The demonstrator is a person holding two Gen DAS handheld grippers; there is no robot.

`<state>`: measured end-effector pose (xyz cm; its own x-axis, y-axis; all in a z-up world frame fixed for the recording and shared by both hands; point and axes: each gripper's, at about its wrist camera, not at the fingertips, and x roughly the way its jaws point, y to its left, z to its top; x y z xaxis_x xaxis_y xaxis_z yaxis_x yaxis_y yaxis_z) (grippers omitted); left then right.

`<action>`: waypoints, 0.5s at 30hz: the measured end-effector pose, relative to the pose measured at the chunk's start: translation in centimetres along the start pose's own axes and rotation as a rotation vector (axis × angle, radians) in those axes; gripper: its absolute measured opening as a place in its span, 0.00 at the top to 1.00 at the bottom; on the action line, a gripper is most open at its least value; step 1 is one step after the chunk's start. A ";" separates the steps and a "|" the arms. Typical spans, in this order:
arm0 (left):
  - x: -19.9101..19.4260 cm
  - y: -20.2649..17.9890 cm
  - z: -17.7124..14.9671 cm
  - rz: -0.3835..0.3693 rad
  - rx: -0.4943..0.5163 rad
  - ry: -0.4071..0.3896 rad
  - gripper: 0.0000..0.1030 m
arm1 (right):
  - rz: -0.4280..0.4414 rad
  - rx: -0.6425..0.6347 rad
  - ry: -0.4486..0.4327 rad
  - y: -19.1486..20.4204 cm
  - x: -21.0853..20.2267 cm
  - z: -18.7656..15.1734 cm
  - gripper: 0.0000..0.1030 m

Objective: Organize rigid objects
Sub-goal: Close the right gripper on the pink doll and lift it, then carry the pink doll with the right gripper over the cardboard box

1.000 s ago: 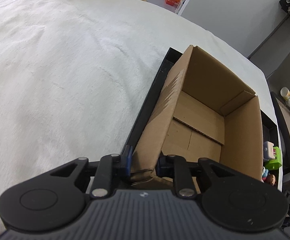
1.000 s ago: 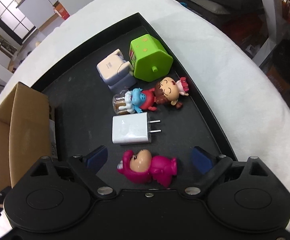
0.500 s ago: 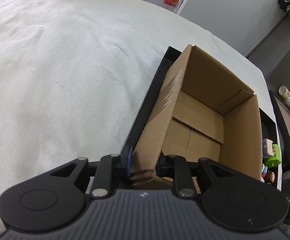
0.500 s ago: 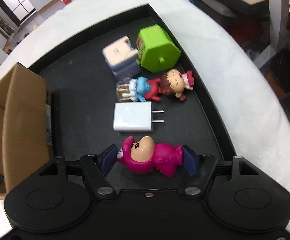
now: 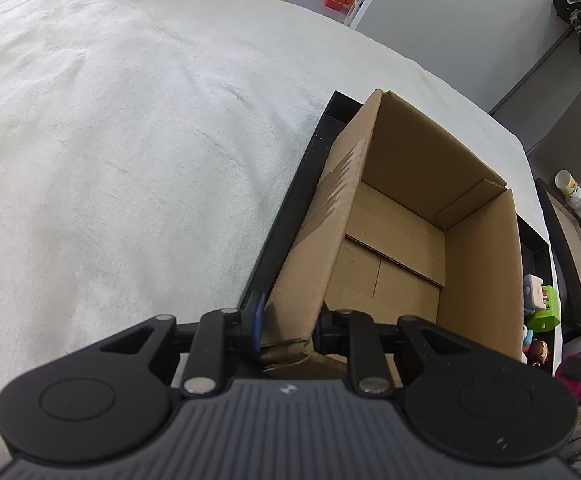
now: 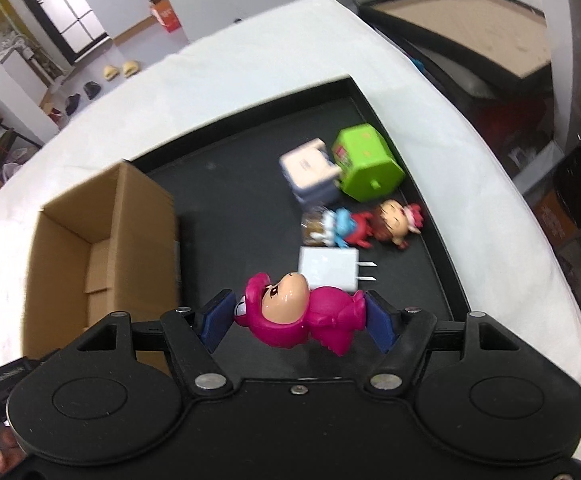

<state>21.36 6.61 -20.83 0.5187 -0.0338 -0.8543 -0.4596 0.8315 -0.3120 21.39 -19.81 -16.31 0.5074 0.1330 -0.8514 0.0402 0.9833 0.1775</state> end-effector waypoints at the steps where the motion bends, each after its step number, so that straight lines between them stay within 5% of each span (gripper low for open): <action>1: 0.0 0.0 0.0 -0.004 -0.002 0.002 0.79 | 0.004 -0.010 -0.008 0.4 -0.3 0.1 0.34; 15: -0.1 0.7 0.0 -0.052 -0.031 0.030 0.77 | 0.077 -0.101 -0.072 7.1 -2.3 0.9 0.34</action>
<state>21.00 7.16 -21.01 0.5208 -0.0931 -0.8486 -0.4553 0.8106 -0.3683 21.25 -13.23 -12.67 0.5662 0.2025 -0.7990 -0.0860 0.9786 0.1871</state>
